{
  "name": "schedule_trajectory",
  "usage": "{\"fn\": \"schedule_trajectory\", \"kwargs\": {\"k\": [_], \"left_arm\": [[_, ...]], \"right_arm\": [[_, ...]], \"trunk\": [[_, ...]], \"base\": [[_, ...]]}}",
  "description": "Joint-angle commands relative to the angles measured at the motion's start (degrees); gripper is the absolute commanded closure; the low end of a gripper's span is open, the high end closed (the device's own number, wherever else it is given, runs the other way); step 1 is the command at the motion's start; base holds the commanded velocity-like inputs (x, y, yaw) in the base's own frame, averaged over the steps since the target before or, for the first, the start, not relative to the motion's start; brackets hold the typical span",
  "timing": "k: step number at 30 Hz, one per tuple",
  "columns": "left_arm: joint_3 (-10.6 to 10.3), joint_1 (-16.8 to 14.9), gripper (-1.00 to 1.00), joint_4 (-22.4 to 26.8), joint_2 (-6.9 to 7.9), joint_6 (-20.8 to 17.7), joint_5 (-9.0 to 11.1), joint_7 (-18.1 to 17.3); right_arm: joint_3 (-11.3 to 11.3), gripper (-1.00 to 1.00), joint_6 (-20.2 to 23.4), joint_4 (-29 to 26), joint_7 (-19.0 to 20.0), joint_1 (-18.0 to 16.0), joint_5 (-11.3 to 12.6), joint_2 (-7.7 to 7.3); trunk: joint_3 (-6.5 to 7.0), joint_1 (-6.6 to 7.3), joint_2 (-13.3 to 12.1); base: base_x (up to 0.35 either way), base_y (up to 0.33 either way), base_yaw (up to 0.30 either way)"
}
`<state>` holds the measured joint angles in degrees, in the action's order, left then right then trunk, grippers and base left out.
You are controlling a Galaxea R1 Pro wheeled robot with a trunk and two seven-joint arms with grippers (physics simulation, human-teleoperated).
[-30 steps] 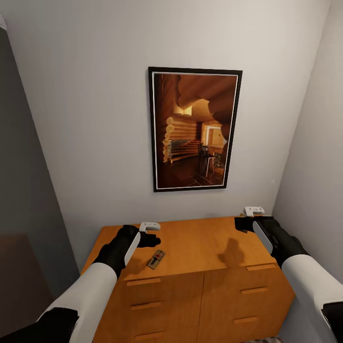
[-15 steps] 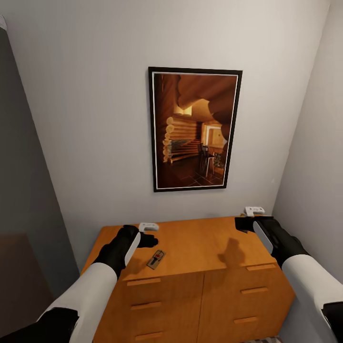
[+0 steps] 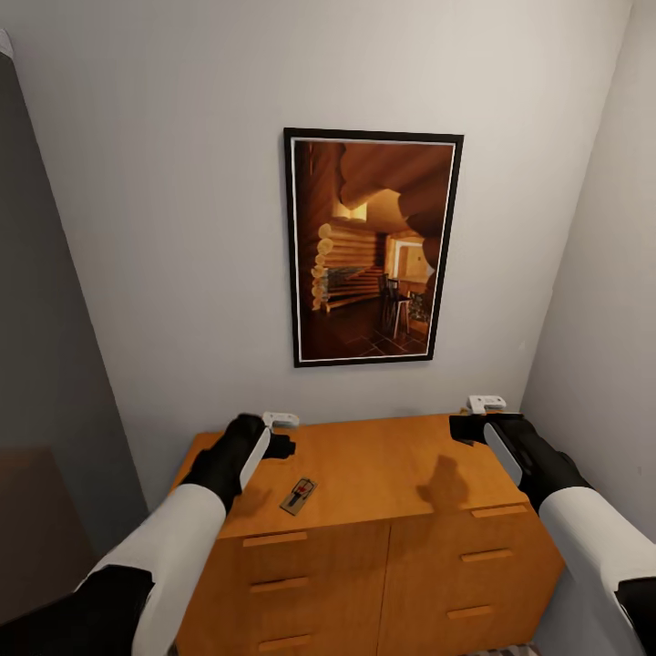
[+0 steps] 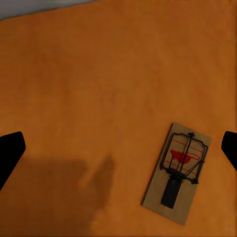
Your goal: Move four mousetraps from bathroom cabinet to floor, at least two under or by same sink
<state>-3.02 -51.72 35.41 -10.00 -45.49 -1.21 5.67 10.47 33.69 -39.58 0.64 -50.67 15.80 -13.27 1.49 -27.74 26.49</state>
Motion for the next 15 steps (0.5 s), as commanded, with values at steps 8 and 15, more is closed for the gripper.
{"fn": "schedule_trajectory", "kwargs": {"k": [8, 15], "left_arm": [[-0.3, -1.1, -1.0, -0.4, 0.0, -0.3, 0.1, 0.2], [-0.4, -1.2, -1.0, -0.4, 0.0, -0.3, 0.2, 0.1]], "right_arm": [[0.2, 1.0, 0.2, 0.0, 0.1, 0.0, 0.0, -0.05], [0.3, 1.0, 0.2, 0.1, 0.1, 0.0, 0.0, 0.03]], "trunk": [[-0.03, -0.02, 0.0], [-0.03, -0.02, 0.0]], "base": [[0.0, 0.0, 0.0], [0.0, 0.0, 0.0]]}}
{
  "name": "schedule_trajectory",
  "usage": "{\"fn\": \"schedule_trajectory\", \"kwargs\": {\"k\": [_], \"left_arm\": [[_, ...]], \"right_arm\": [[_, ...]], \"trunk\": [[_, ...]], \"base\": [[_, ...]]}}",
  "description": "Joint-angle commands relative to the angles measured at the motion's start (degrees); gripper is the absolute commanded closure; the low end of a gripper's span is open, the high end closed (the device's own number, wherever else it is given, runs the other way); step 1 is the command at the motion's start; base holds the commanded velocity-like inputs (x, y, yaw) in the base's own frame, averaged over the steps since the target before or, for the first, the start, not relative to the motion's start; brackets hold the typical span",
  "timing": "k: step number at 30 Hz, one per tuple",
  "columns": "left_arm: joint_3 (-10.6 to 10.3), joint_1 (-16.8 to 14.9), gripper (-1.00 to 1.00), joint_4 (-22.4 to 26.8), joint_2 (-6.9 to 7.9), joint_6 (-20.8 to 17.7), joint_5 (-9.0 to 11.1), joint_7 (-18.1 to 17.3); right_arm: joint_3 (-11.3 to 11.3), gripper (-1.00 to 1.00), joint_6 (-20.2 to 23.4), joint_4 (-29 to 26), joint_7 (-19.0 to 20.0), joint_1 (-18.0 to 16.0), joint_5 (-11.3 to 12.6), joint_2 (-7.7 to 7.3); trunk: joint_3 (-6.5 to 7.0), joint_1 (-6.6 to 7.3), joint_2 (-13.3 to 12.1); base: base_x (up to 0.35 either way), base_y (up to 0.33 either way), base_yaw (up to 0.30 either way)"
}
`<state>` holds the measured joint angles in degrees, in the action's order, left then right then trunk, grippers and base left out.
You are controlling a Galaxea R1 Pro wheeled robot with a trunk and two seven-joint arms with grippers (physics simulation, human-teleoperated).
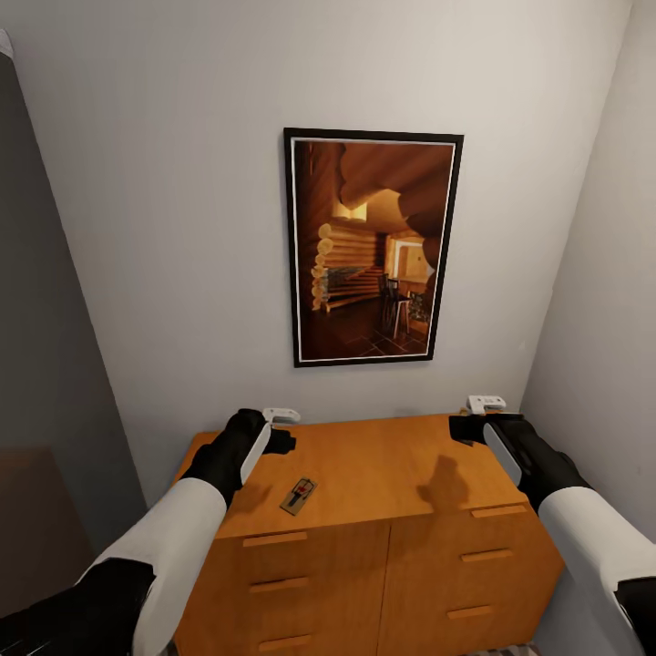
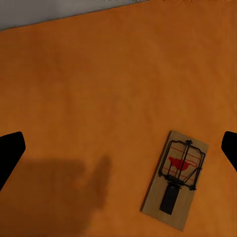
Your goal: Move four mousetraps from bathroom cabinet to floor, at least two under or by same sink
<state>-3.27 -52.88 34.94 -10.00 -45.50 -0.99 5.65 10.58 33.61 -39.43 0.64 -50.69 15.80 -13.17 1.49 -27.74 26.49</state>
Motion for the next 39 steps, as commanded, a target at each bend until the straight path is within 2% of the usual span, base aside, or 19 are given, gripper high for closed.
{"fn": "schedule_trajectory", "kwargs": {"k": [1, 29, 39], "left_arm": [[-0.1, 0.0, -1.0, 0.1, 0.0, -0.2, -0.1, 0.2], [-0.2, 0.0, -1.0, 0.0, 0.0, -0.2, 0.0, -0.1], [-0.2, 0.0, -1.0, 0.0, 0.0, -0.1, 1.1, -0.1]], "right_arm": [[0.2, 1.0, 0.2, -0.1, 0.1, 0.0, 0.0, -0.08], [0.2, 1.0, 0.2, 0.0, 0.1, 0.0, 0.0, -0.1], [0.1, 1.0, 0.3, 0.0, 0.2, 0.0, 0.0, -0.25]], "trunk": [[-0.03, -0.02, 0.0], [-0.03, -0.02, 0.0], [-0.03, -0.02, 0.0]], "base": [[0.0, 0.0, 0.0], [0.0, -0.001, 0.0], [0.0, -0.199, 0.0]]}}
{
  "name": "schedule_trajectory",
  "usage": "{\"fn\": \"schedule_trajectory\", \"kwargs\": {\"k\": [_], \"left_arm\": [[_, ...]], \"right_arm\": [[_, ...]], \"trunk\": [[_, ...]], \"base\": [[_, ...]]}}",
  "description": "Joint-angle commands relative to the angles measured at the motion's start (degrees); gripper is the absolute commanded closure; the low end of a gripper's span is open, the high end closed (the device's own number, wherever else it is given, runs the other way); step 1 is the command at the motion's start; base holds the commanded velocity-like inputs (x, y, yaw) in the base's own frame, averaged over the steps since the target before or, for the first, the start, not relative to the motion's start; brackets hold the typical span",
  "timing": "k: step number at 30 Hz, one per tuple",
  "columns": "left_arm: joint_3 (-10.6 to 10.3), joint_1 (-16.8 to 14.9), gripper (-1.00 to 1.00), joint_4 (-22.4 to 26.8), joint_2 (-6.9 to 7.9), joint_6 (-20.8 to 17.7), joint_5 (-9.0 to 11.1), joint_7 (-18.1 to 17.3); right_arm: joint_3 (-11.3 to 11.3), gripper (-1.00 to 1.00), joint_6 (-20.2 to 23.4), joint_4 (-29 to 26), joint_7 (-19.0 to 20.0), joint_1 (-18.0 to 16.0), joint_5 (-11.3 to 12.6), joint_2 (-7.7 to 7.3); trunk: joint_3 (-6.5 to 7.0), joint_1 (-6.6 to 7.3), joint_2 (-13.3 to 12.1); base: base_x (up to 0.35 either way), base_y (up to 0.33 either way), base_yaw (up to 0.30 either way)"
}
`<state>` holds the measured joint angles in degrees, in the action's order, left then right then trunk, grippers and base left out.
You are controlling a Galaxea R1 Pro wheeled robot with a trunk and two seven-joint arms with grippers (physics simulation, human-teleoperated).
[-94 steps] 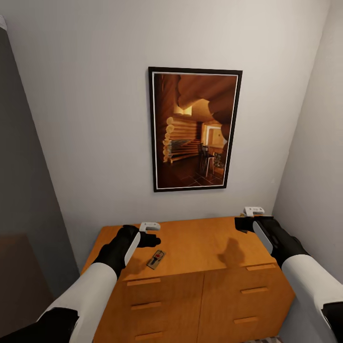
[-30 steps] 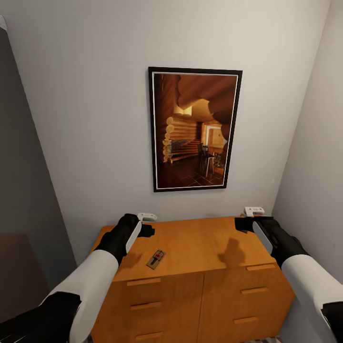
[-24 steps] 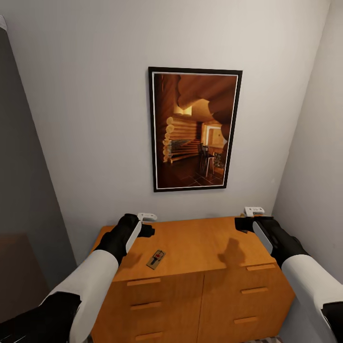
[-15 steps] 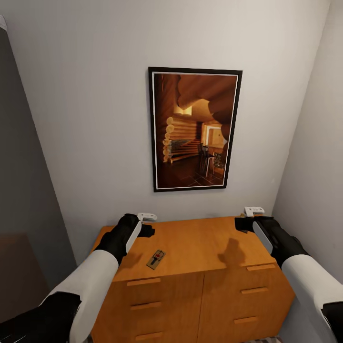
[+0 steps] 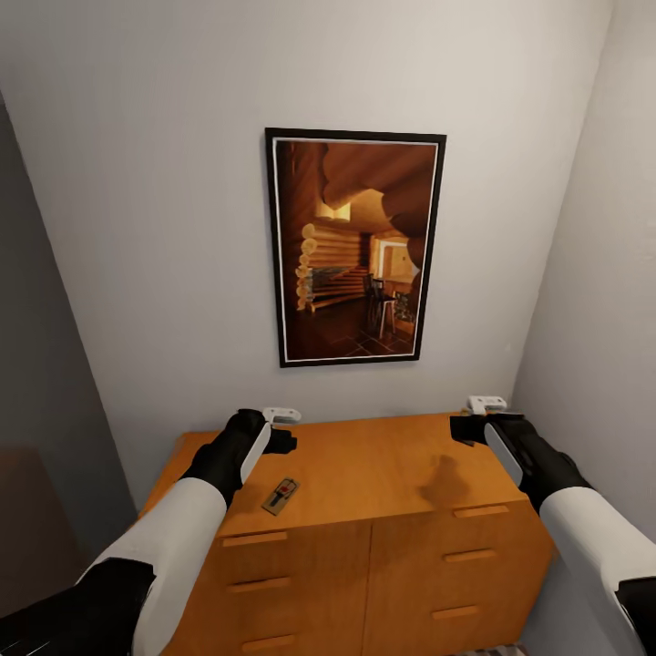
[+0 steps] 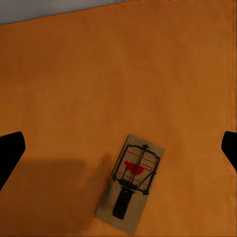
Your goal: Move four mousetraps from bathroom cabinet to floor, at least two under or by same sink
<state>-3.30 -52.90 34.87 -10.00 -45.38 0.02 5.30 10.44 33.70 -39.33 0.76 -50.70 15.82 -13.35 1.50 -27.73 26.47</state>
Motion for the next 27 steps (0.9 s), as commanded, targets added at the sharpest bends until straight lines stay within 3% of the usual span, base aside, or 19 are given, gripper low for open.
{"fn": "schedule_trajectory", "kwargs": {"k": [1, 20, 27], "left_arm": [[-0.1, 0.0, -1.0, 0.1, 0.0, -0.2, 0.1, 0.2], [-0.1, 0.0, -1.0, -0.1, 0.0, 0.1, 0.3, 0.2], [-0.1, 0.0, -1.0, -2.5, 0.0, 0.2, 0.3, 0.2]], "right_arm": [[0.2, 1.0, 0.2, -0.1, 0.1, 0.0, 0.0, -0.07], [0.3, 1.0, 0.1, 0.1, -0.1, 0.0, 0.0, 0.26], [0.4, 1.0, 0.0, 1.5, -0.1, 0.0, 0.0, 0.68]], "trunk": [[-0.03, -0.03, 0.1], [-0.03, -0.03, 0.1], [-0.03, -0.03, 0.1]], "base": [[0.0, -0.252, 0.0], [0.0, -0.054, 0.0], [0.0, 0.0, 0.0]]}}
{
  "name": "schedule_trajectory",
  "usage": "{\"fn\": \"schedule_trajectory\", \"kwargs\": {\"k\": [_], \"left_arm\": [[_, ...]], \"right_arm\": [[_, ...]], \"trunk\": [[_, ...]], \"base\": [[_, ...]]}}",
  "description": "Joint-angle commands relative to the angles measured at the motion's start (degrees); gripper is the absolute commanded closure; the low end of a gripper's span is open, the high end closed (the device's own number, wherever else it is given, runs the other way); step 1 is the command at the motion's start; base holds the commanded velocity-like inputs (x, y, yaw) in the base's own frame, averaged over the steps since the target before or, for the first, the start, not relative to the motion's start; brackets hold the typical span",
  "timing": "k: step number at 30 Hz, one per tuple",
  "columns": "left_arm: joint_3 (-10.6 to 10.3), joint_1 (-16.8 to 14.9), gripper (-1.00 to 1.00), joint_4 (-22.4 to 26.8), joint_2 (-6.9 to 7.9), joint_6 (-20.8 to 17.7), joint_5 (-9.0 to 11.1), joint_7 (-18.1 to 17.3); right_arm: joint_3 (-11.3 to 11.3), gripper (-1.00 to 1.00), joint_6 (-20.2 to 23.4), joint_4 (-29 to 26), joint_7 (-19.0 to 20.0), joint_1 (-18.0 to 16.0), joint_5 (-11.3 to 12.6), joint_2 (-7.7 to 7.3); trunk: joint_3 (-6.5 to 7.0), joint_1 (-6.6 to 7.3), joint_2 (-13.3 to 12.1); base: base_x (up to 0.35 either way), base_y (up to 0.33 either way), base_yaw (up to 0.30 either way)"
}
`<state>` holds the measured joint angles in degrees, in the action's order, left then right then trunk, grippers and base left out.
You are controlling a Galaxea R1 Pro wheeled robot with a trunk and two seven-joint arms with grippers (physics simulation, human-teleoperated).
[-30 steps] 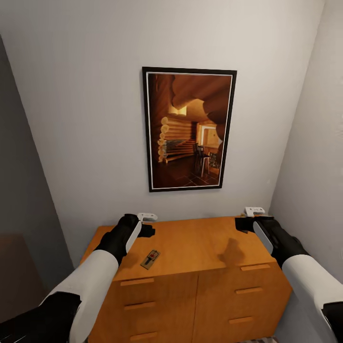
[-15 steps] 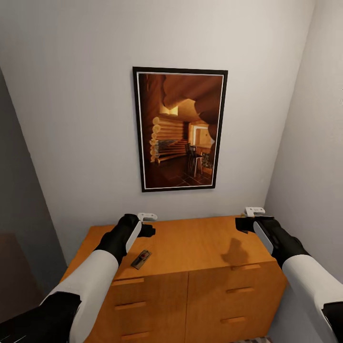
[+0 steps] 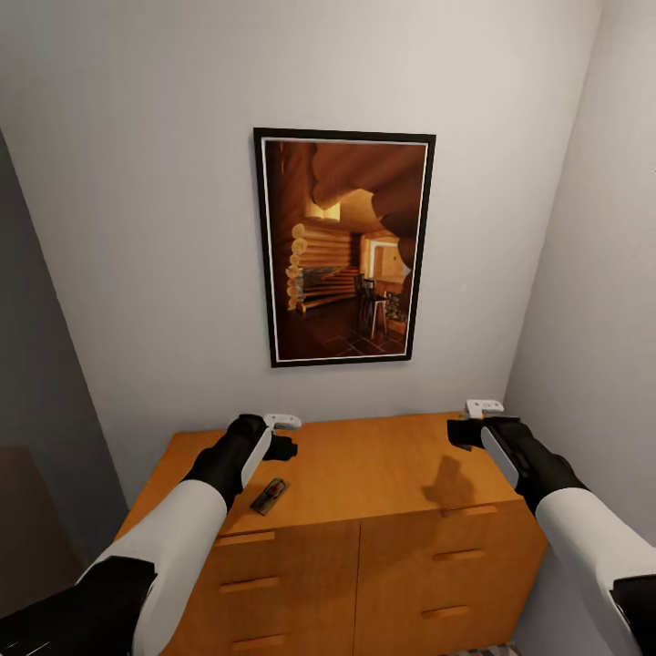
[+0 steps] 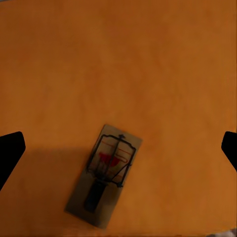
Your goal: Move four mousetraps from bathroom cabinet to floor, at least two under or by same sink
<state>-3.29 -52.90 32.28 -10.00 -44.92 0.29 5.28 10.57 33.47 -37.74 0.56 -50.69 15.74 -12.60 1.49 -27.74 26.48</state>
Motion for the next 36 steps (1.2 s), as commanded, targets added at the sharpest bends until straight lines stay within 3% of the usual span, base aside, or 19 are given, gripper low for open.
{"fn": "schedule_trajectory", "kwargs": {"k": [1, 15, 36], "left_arm": [[-0.1, 0.0, -1.0, -0.9, 0.0, -0.2, 0.0, 0.3], [-0.1, 0.0, -1.0, -9.7, 0.0, 5.8, -0.1, 0.5], [0.1, 0.0, -1.0, -11.2, 0.0, 6.4, 0.1, 0.8]], "right_arm": [[0.2, 1.0, 0.2, 0.3, 0.1, 0.0, 0.0, -0.03], [0.2, 1.0, -0.3, 0.9, 0.1, 0.0, 0.0, -0.05], [0.2, 1.0, -0.3, 0.9, 0.1, 0.0, 0.0, -0.17]], "trunk": [[-0.02, -0.02, 0.0], [-0.02, -0.02, 0.0], [-0.02, -0.02, 0.0]], "base": [[0.0, 0.0, 0.0], [0.0, 0.0, 0.0], [0.0, 0.0, 0.0]]}}
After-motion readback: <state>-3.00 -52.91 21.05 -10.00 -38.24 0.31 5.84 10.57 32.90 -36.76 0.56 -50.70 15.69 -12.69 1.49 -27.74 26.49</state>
